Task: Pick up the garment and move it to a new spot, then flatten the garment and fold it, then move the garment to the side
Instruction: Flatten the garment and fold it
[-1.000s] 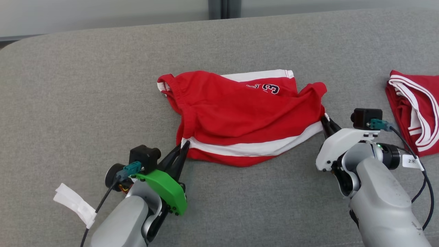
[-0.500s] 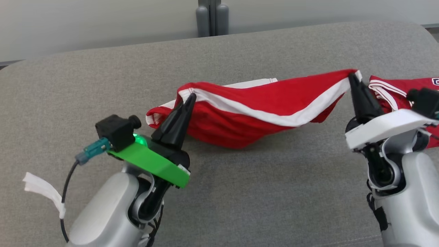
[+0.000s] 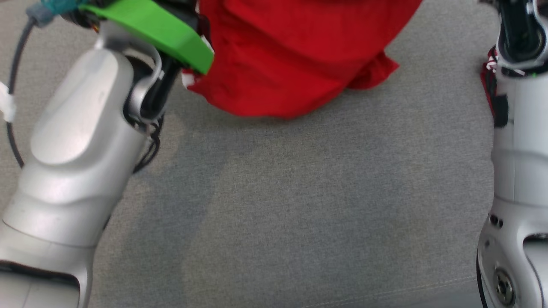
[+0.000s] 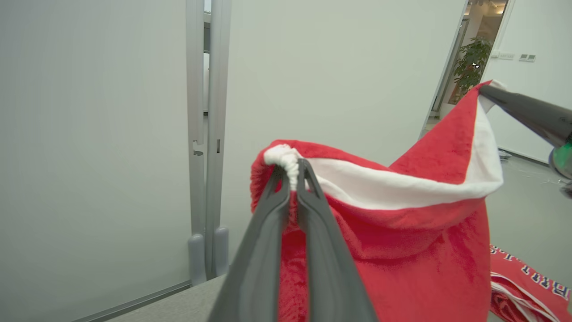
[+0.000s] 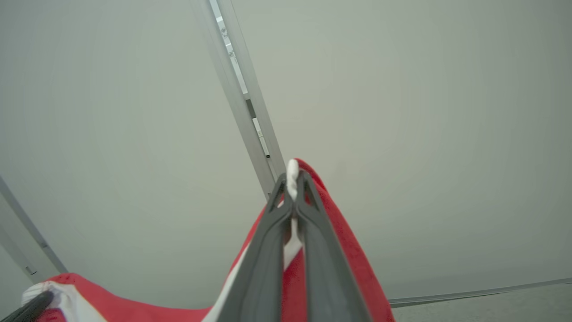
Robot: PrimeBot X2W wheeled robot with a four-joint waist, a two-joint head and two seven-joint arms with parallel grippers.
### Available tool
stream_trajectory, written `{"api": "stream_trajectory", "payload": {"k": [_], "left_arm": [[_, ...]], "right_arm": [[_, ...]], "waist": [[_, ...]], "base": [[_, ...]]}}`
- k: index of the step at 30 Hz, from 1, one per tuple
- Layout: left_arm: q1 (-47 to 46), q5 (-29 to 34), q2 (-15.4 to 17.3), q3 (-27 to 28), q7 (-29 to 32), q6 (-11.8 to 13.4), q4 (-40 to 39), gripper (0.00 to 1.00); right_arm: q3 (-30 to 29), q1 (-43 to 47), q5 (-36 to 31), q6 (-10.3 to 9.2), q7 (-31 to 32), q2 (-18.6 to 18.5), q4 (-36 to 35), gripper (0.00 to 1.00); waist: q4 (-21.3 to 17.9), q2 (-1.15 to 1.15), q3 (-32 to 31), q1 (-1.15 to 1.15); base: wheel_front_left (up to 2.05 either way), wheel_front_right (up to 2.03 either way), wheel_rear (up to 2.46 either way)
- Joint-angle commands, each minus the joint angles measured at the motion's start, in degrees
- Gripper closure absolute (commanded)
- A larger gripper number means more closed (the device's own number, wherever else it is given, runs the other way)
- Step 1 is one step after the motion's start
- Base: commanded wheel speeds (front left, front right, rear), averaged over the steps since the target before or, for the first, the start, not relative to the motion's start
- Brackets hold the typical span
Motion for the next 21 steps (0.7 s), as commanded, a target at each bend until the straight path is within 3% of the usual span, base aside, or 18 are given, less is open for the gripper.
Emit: {"api": "stream_trajectory", "payload": {"k": [1,6,11,16,21], "left_arm": [[-3.3,1.4,0.1,0.5,-2.0,-0.1,2.3,1.00],[-12.0,5.2,-1.6,2.6,-9.1,0.2,8.8,1.00],[-15.5,8.5,-3.4,7.4,-10.6,-0.1,6.5,1.00],[-8.1,9.6,-5.5,8.0,-10.4,-1.5,4.8,1.00],[1.5,7.9,-5.6,3.1,-10.5,-2.0,5.9,1.00]], "right_arm": [[-1.0,-4.0,-1.7,-0.01,-3.4,0.2,3.6,1.00],[-1.0,-16.7,-6.8,-0.01,-15.7,0.7,13.9,1.00],[4.4,-24.3,-9.5,-0.01,-23.3,-1.2,16.1,1.00],[11.0,-19.9,-8.7,-0.01,-23.1,-4.9,18.8,1.00],[15.9,-8.0,-3.6,-0.02,-20.4,-8.3,19.4,1.00]], "waist": [[-1.4,0.00,8.5,0.00],[-1.5,0.00,8.7,0.00],[-0.9,0.00,8.5,0.00],[0.4,0.00,9.2,0.00],[1.4,0.00,8.7,0.00]], "base": [[0.00,0.00,0.00],[0.00,0.00,0.00],[0.00,0.00,0.00],[0.00,0.00,0.00],[0.00,0.00,0.00]]}}
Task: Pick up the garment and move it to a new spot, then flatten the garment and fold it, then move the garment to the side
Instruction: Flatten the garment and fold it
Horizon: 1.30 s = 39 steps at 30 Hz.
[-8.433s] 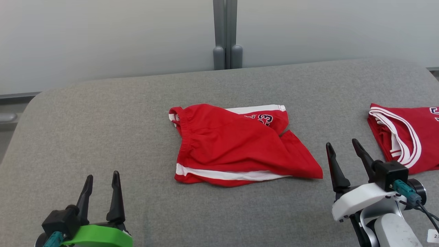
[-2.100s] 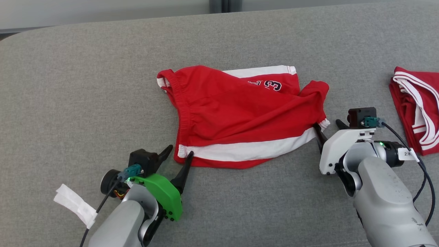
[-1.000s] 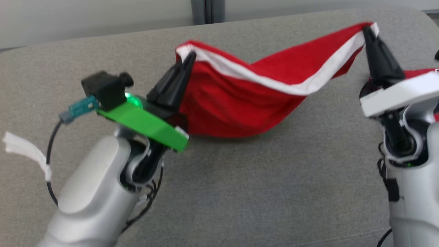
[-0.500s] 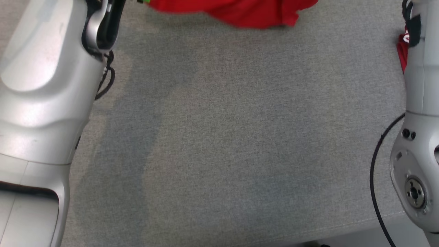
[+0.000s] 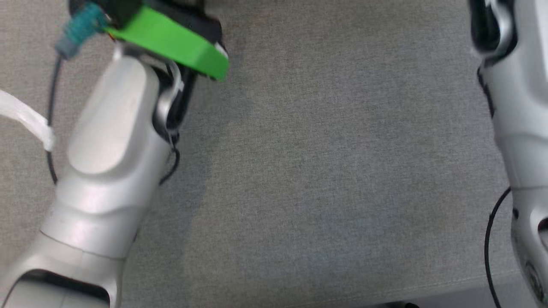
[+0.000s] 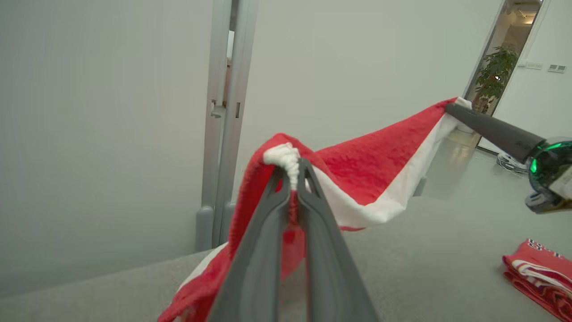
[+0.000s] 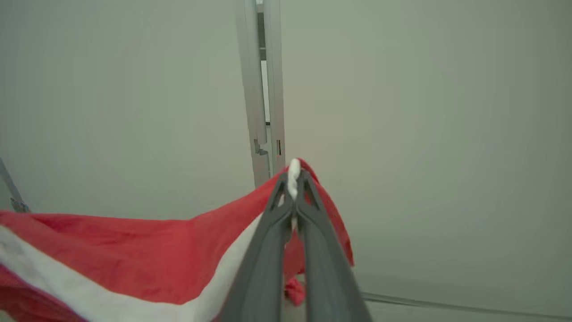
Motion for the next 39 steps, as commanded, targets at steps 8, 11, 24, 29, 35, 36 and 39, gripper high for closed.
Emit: {"api": "stream_trajectory", "payload": {"k": [8,11,24,29,35,36,39], "left_arm": [[16.7,-4.7,7.0,-9.6,0.0,-0.3,-5.6,1.00],[22.7,-5.9,8.9,-9.9,0.0,-0.3,-7.0,1.00],[40.8,-8.1,13.4,-12.8,1.0,0.3,-8.2,1.00],[47.2,-9.2,15.7,-14.1,3.8,1.8,-11.5,1.00],[52.9,-10.2,18.9,-15.3,7.0,4.1,-18.6,1.00],[53.7,-10.6,19.0,-15.1,7.1,4.5,-19.9,1.00],[55.1,-12.1,19.2,-14.6,7.4,5.3,-23.4,1.00]], "right_arm": [[-2.9,23.5,7.3,-0.02,10.9,-4.2,-7.7,1.00],[-6.0,31.5,6.0,-0.03,16.5,-4.2,-13.1,1.00],[-15.7,60.4,0.1,-0.03,42.0,5.1,-40.7,1.00],[-17.2,69.4,0.8,-0.03,49.7,8.3,-47.5,1.00],[-18.3,76.7,1.5,-0.03,59.5,9.0,-55.0,1.00],[-18.8,76.8,1.6,-0.03,60.1,9.0,-56.0,1.00],[-20.1,75.6,0.0,-0.03,60.0,9.0,-57.9,1.00]], "waist": [[0.0,0.00,-5.1,-0.01],[-0.7,0.00,-7.9,-0.01],[-1.9,0.00,-18.2,-0.01],[-2.6,0.00,-20.6,-0.01],[-2.6,0.00,-21.7,-0.01],[-2.5,0.00,-21.8,-0.01],[-1.8,0.00,-21.8,-0.01]], "base": [[0.00,0.00,0.00],[0.00,0.00,0.00],[0.00,0.00,0.00],[0.00,0.00,0.00],[0.00,0.00,0.00],[0.00,0.00,0.00],[0.00,0.00,0.00]]}}
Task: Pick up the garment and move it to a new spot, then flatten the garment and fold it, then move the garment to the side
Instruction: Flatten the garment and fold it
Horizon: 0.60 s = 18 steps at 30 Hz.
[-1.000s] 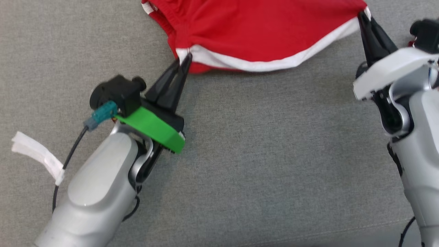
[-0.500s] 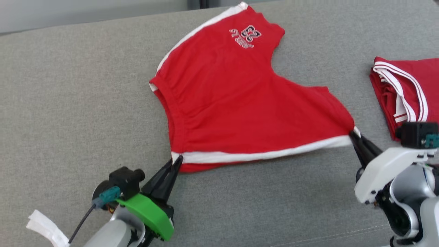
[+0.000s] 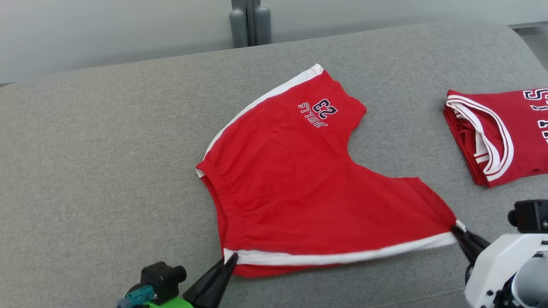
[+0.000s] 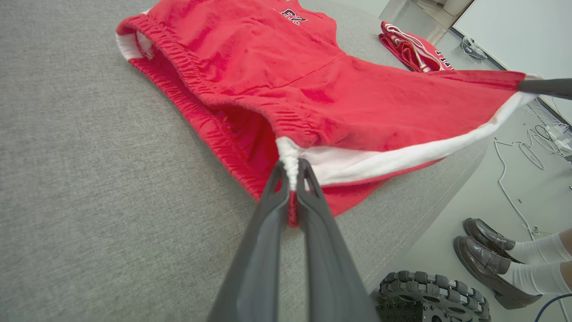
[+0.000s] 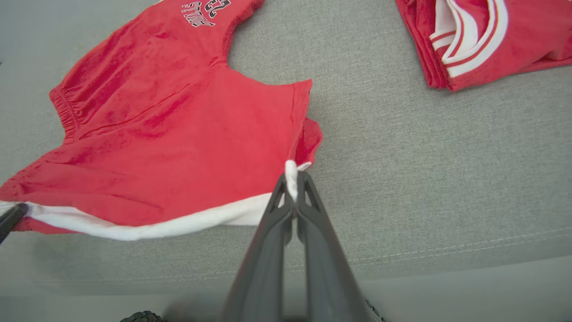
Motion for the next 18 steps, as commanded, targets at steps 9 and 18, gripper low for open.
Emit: {"api": "stream_trajectory", "payload": {"k": [9,18], "left_arm": [[-8.2,-2.6,-5.3,1.8,0.7,-1.0,1.2,1.00],[-17.4,-4.3,-10.1,4.2,-0.7,-2.2,10.0,1.00]], "right_arm": [[-0.8,-14.4,-3.9,-0.01,-6.2,-1.1,7.6,1.00],[5.3,-31.6,-0.4,-0.02,-14.1,-7.7,25.6,1.00]], "waist": [[3.8,0.00,1.8,0.00],[6.2,0.00,5.6,0.00]], "base": [[0.00,0.00,0.00],[0.00,0.00,0.00]]}}
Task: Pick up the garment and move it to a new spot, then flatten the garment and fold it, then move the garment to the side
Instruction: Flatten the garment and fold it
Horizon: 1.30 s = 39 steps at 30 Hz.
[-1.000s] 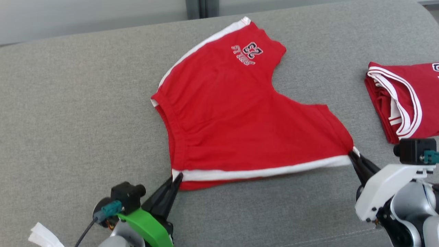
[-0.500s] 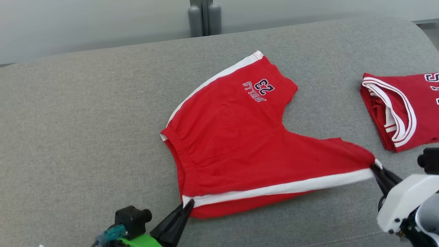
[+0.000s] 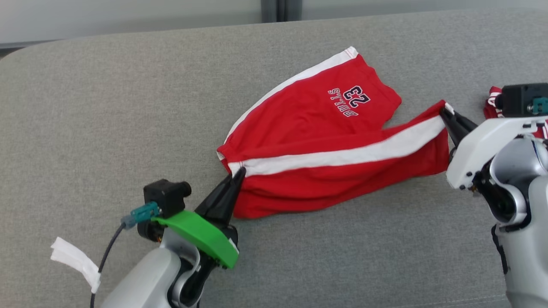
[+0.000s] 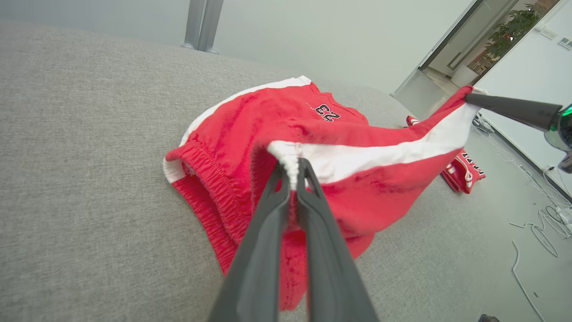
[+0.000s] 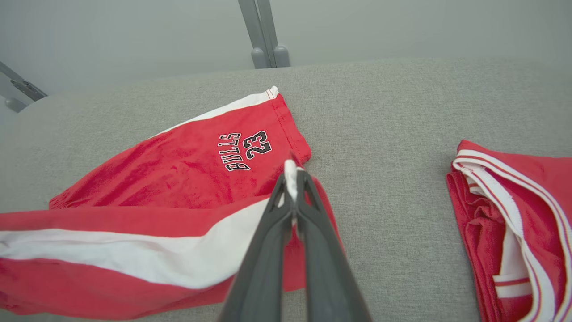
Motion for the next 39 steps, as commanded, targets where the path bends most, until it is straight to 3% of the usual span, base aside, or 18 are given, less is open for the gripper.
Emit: {"api": "stream_trajectory", "payload": {"k": [1,9,17,33,35,36,37,38,39], "left_arm": [[-2.4,-0.5,-0.6,0.7,-0.5,-0.3,1.4,1.00],[-11.8,-0.9,-6.2,1.4,-1.3,-1.1,10.3,1.00],[-16.8,-1.1,-10.3,1.1,-3.5,-1.7,16.7,1.00],[-22.2,-3.1,-12.9,-1.1,-4.8,-2.0,22.7,1.00],[-22.6,-3.3,-13.0,-1.4,-5.0,-2.0,23.1,0.93],[-22.7,-3.6,-13.1,-1.6,-5.1,-2.1,23.3,0.75],[-22.8,-3.8,-13.1,-1.8,-5.1,-2.1,23.5,0.56],[-23.0,-4.0,-13.1,-2.0,-5.2,-2.1,23.7,0.00],[-23.1,-4.1,-13.2,-2.1,-5.2,-2.1,23.9,0.00]], "right_arm": [[0.4,-2.3,1.0,-0.03,-1.4,-0.9,2.1,1.00],[3.4,-15.5,0.5,-0.03,-9.8,-6.1,15.9,1.00],[5.3,-23.8,-0.4,-0.03,-16.3,-7.8,26.5,1.00],[8.9,-34.1,-2.6,-0.03,-24.9,-7.6,41.8,1.00],[8.9,-34.9,-2.7,-0.03,-26.0,-7.7,43.3,1.00],[8.9,-35.2,-2.7,-0.03,-26.5,-7.6,44.1,1.00],[9.0,-35.5,-2.7,-0.03,-26.9,-7.6,44.7,0.81],[9.1,-35.9,-2.7,-0.03,-27.4,-7.5,45.4,0.00],[9.2,-36.3,-2.6,-0.03,-27.9,-7.4,45.8,0.00]], "waist": [[1.7,0.00,2.0,0.00],[6.0,0.00,7.8,0.00],[9.0,0.00,10.7,0.00],[11.6,0.00,13.3,0.00],[11.8,0.00,13.3,0.00],[11.9,0.00,13.3,0.00],[12.0,0.00,13.3,0.00],[12.0,0.00,13.2,0.00],[12.1,0.00,13.2,0.00]], "base": [[0.00,0.00,0.00],[0.00,0.00,0.00],[0.00,0.00,0.00],[0.00,0.00,0.00],[0.00,0.00,0.00],[0.00,0.00,0.00],[0.00,0.00,0.00],[0.00,0.00,0.00],[0.00,0.00,0.00]]}}
